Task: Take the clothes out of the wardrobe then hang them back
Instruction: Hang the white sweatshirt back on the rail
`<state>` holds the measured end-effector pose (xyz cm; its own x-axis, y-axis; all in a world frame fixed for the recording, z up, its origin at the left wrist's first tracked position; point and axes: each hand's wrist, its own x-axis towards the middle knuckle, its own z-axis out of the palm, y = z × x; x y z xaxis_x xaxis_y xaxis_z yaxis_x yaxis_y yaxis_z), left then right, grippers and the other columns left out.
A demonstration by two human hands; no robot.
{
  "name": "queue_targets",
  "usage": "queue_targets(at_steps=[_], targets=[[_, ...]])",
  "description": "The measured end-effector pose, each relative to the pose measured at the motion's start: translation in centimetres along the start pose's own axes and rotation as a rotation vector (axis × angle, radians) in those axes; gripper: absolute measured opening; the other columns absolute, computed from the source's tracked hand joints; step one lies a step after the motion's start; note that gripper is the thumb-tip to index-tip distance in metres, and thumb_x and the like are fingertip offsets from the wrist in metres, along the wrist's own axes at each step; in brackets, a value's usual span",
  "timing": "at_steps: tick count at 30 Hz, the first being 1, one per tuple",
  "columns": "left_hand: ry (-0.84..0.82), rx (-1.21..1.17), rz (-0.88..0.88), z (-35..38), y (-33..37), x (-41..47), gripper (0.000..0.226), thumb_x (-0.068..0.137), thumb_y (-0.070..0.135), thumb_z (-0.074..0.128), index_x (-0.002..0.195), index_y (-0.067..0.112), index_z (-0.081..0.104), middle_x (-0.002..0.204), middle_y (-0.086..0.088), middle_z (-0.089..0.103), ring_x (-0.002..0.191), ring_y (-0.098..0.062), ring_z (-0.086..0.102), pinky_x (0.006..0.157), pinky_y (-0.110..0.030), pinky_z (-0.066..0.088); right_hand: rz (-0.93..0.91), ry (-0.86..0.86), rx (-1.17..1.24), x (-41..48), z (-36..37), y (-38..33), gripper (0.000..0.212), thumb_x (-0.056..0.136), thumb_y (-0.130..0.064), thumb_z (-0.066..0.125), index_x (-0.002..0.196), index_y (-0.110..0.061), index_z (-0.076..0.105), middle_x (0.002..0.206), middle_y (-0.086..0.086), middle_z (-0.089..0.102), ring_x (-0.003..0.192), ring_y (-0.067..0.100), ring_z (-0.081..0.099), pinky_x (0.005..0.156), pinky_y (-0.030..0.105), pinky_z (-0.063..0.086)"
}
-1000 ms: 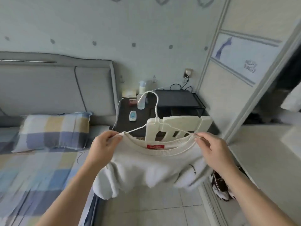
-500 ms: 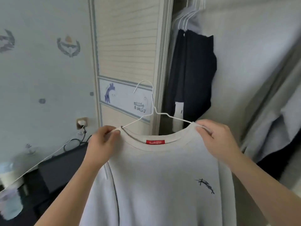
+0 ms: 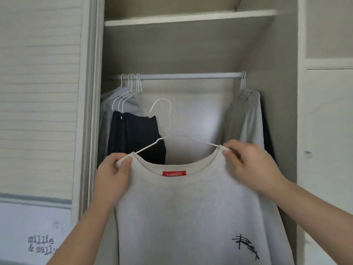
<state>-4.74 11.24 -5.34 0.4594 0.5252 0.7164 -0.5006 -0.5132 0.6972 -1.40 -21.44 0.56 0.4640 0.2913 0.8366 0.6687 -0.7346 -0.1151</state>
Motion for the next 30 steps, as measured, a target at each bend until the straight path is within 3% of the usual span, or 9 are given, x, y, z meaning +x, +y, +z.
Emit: queue_targets(at_steps=[9,13,16,20,24,30], targets=[[-0.074,-0.061,0.193,12.2,0.0,12.8,0.009,0.099,0.022,0.058,0.094,0.022,0.065,0.099,0.009,0.066,0.093,-0.003,0.059,0.079,-0.018,0.042,0.044,0.028,-0.248,8.7,-2.3,4.0,0.015,0.099,-0.034,0.045,0.090,-0.025,0.053,0.081,-0.002,0.064,0.082,0.030,0.058,0.068,0.042,0.050],[-0.121,-0.067,0.222,18.3,-0.3,17.6,0.012,0.101,0.029,0.052,0.090,0.028,0.057,0.102,0.004,0.061,0.102,-0.019,0.056,0.093,-0.037,0.045,0.097,0.045,-0.370,11.9,-3.1,5.0,0.020,0.099,-0.035,0.042,0.083,-0.025,0.050,0.077,-0.002,0.060,0.079,0.032,0.058,0.067,0.042,0.050],[-0.129,-0.090,0.237,22.7,-0.5,20.9,0.011,0.103,0.029,0.048,0.098,0.023,0.056,0.111,-0.002,0.061,0.113,-0.029,0.053,0.101,-0.047,0.042,0.110,0.069,-0.446,14.2,-3.1,5.2,0.024,0.097,-0.033,0.042,0.075,-0.026,0.046,0.073,-0.004,0.056,0.075,0.029,0.057,0.062,0.039,0.048],[-0.171,-0.105,0.236,28.0,-0.4,24.6,0.022,0.104,0.030,0.046,0.111,0.014,0.059,0.121,-0.008,0.060,0.119,-0.032,0.048,0.104,-0.045,0.038,0.176,0.040,-0.590,17.4,-3.0,4.8,0.024,0.095,-0.027,0.043,0.072,-0.022,0.048,0.076,0.003,0.058,0.076,0.032,0.057,0.066,0.041,0.050],[-0.213,-0.087,0.239,32.4,-0.5,28.7,0.024,0.104,0.034,0.044,0.112,0.016,0.059,0.125,-0.005,0.059,0.123,-0.033,0.046,0.101,-0.042,0.037,0.235,0.080,-0.681,21.6,-2.0,5.0,0.022,0.091,-0.021,0.045,0.072,-0.013,0.052,0.074,0.009,0.059,0.075,0.034,0.057,0.068,0.041,0.051],[-0.259,-0.026,0.200,36.4,0.0,35.4,0.028,0.106,0.039,0.037,0.116,0.020,0.056,0.131,-0.004,0.055,0.126,-0.033,0.042,0.101,-0.043,0.034,0.336,0.126,-0.587,28.9,0.5,4.4,0.026,0.093,-0.026,0.047,0.075,-0.014,0.060,0.077,0.007,0.060,0.070,0.024,0.057,0.053,0.028,0.038]])
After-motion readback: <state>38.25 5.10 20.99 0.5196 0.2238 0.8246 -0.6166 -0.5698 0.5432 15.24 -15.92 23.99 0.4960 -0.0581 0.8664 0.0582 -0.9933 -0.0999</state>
